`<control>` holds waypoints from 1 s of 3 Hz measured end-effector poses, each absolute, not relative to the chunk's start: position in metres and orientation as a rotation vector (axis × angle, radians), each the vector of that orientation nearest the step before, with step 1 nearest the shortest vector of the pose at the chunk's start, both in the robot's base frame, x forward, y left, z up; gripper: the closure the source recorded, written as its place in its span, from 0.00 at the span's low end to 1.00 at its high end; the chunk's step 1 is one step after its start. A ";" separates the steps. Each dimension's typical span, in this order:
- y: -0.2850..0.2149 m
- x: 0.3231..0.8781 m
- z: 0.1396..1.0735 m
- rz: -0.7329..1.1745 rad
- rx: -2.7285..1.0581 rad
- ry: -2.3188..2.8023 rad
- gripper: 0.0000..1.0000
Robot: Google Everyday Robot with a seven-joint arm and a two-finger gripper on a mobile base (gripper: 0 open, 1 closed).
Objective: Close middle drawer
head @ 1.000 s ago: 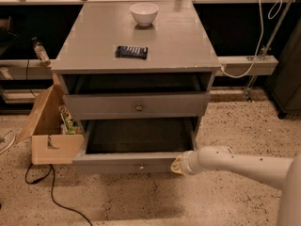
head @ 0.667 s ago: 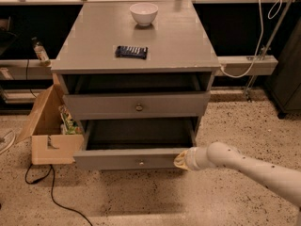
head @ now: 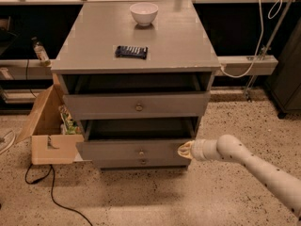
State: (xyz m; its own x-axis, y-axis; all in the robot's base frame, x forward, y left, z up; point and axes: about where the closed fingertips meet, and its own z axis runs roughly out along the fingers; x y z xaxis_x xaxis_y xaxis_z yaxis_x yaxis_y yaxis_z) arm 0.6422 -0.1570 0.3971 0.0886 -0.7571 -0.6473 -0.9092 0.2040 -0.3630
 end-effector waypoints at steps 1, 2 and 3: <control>-0.159 0.662 0.391 0.275 -1.554 1.673 1.00; -0.160 0.682 0.386 0.274 -1.542 1.668 1.00; -0.167 0.708 0.387 0.259 -1.499 1.672 1.00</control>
Offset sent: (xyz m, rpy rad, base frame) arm 0.0667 -0.0091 -0.0131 0.0570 -0.0255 -0.0141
